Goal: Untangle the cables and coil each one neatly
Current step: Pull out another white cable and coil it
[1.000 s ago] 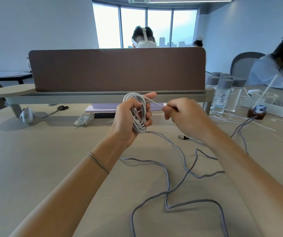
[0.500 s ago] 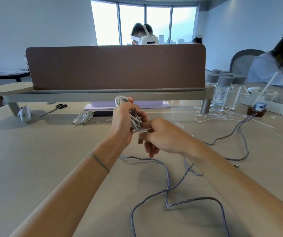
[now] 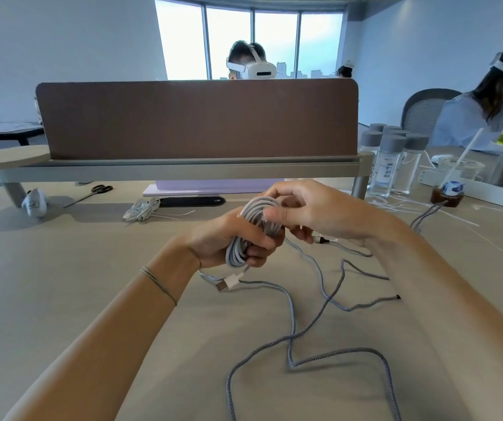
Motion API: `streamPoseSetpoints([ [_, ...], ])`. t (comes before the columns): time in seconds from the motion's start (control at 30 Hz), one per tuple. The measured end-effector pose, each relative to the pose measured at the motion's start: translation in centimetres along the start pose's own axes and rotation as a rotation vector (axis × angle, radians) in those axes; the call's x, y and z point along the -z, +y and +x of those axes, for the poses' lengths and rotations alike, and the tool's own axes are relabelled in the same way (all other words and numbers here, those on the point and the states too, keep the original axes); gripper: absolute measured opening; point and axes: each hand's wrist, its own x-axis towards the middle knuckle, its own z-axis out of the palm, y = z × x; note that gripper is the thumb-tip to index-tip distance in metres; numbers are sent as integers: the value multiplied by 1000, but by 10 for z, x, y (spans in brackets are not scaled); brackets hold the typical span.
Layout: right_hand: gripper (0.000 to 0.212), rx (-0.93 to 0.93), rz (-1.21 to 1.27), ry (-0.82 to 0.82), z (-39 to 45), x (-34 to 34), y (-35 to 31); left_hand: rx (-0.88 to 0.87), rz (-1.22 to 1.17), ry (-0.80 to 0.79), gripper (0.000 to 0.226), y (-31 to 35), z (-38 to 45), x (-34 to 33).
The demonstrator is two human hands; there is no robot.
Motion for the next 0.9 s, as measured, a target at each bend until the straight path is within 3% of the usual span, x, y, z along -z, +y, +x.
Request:
streamPoseSetpoints([
  [0.23,14,-1,-106,50,3,-6,-2,-14,-58,-62,20,-4,6,-7],
  [0.4,12,12,100,82,1,-4,-2,-4,-264,-83,31,-5,8,-9],
  [0.6,6,-16,-28,41,1,-6,-6,-27,-127,-23,24,-6,6,-11],
  [0.77,12,45,-243,175,3,-12,-5,-25,-150,-5,23,-7,8,-14],
  [0.9,13,125,-418,405,3,-32,-7,-39,-48,175,16,-6,7,-15],
])
